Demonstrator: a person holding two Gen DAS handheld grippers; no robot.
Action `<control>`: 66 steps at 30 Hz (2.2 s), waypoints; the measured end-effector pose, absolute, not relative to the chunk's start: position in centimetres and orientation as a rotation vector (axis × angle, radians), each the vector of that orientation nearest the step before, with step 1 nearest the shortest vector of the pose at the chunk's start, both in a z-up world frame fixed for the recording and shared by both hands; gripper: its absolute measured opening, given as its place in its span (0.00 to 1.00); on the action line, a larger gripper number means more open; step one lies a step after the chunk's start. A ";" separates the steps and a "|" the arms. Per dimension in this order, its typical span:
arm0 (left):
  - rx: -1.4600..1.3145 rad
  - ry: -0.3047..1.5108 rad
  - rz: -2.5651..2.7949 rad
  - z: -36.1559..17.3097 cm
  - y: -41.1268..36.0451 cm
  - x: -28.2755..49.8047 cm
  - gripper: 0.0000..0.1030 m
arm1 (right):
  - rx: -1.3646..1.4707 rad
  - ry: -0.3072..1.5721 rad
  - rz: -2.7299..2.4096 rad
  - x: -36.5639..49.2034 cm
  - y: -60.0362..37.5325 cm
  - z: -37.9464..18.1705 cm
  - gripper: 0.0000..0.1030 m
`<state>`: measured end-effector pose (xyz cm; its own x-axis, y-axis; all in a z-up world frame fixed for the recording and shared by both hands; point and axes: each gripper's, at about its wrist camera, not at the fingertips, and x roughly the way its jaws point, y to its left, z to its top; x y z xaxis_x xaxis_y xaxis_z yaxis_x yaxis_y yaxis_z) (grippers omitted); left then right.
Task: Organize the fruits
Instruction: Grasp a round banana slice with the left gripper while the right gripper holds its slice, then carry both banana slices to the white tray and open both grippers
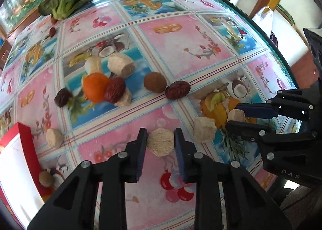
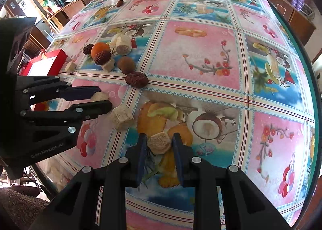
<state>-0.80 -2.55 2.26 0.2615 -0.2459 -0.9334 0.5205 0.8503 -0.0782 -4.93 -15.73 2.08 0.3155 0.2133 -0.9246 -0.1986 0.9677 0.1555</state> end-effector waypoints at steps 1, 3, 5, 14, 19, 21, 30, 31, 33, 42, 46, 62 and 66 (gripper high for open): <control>0.253 1.201 -0.521 2.3 -2.2 -0.9 0.28 | 0.014 1.222 0.268 -5.0 -15.6 2.1 0.24; 0.216 1.200 -0.511 2.7 -1.3 -1.3 0.28 | 0.024 1.228 0.262 -5.0 -15.6 2.1 0.24; 0.178 1.192 -0.493 3.5 0.0 -1.8 0.28 | 0.042 1.227 0.257 -5.1 -15.7 2.3 0.24; 0.061 1.101 -0.357 8.1 7.4 -4.8 0.28 | 0.036 1.104 0.251 -5.0 -13.9 6.1 0.24; 0.062 1.069 -0.233 9.3 12.3 -6.6 0.28 | -0.008 1.078 0.366 -4.4 -8.5 7.2 0.24; 0.053 1.067 -0.179 9.6 14.5 -7.2 0.28 | -0.051 1.075 0.424 -4.3 -5.6 7.3 0.24; 0.056 1.067 0.057 9.6 22.8 -9.5 0.28 | -0.249 1.056 0.668 -3.3 8.6 7.0 0.23; 0.052 1.072 0.077 9.5 23.5 -9.7 0.28 | -0.269 1.057 0.685 -3.3 9.9 6.9 0.23; 0.040 1.077 0.111 9.1 24.8 -10.0 0.29 | -0.309 1.064 0.725 -3.6 12.3 6.6 0.23; -0.008 1.123 0.193 7.0 27.8 -10.4 0.29 | -0.379 1.105 0.751 -3.5 16.9 5.4 0.23; -0.013 1.127 0.207 6.5 28.1 -10.3 0.29 | -0.377 1.138 0.725 -3.0 17.2 4.6 0.23; 0.067 1.117 0.209 6.7 26.5 -8.6 0.48 | -0.326 1.113 0.664 -2.8 14.9 5.7 0.27; 0.087 1.089 0.191 7.7 25.5 -8.1 0.48 | -0.262 1.077 0.623 -2.5 12.6 6.8 0.27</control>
<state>-8.07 25.49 7.66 0.4485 0.1974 -0.8717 -0.1116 0.9800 0.1645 -2.53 12.65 6.77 0.3249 0.3452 -0.8805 -0.5917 0.8005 0.0955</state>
